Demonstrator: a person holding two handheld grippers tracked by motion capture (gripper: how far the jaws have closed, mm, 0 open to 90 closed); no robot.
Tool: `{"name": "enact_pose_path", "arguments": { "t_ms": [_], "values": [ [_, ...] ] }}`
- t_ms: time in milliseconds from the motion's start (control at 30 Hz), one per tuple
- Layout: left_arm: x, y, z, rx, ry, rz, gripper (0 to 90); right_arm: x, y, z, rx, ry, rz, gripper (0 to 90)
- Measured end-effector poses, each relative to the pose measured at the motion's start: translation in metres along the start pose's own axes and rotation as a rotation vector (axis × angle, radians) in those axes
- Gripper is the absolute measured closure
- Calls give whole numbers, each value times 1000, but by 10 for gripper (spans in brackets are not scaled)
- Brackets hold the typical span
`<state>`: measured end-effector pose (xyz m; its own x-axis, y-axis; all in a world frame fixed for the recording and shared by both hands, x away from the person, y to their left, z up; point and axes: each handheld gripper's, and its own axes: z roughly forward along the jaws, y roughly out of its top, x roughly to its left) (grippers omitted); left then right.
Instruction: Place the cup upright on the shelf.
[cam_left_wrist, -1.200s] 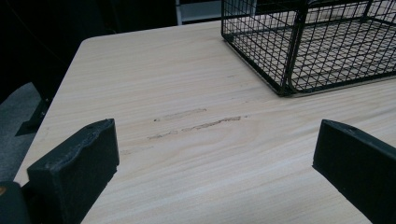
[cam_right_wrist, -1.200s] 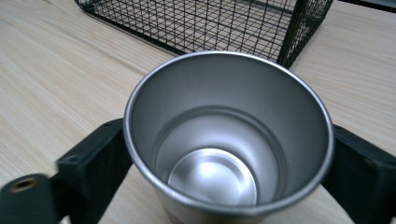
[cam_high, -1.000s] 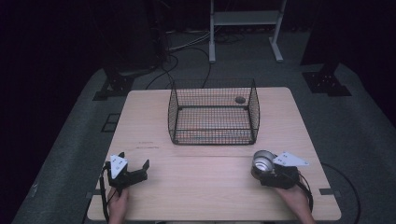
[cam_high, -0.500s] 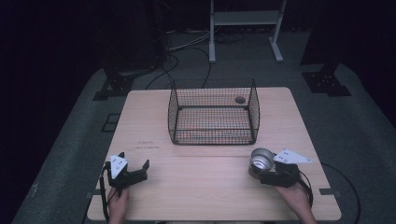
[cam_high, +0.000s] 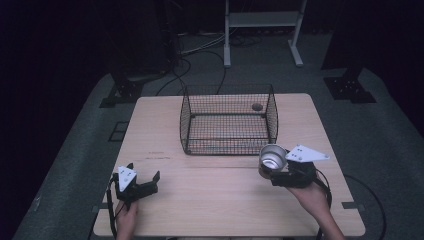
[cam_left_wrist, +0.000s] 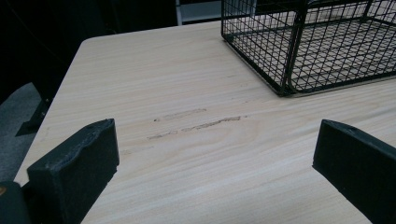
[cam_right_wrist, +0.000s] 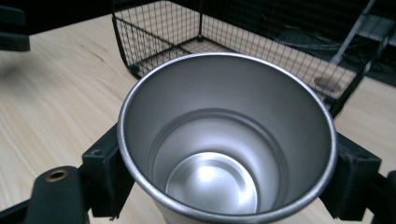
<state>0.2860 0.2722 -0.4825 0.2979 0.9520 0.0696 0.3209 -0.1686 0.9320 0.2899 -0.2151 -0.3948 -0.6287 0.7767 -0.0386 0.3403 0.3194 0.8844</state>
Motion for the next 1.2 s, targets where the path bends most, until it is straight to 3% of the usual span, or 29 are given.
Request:
{"name": "enact_pose_path", "arguments": {
  "t_ms": [267, 667, 1033, 1200],
  "values": [
    [0, 0, 0, -1, -1, -1, 0, -1, 36, 5, -18, 2, -54, 179],
    [1, 0, 0, -3, -2, 0, 0, -8, 86, 27, -42, 23, -52, 179],
    [1, 0, 0, -10, -4, -1, 0, -15, 126, 64, -21, 21, -64, 179],
    [1, 0, 0, -9, -6, -2, 0, -15, 140, 89, 18, 24, -68, 179]
  ]
}}
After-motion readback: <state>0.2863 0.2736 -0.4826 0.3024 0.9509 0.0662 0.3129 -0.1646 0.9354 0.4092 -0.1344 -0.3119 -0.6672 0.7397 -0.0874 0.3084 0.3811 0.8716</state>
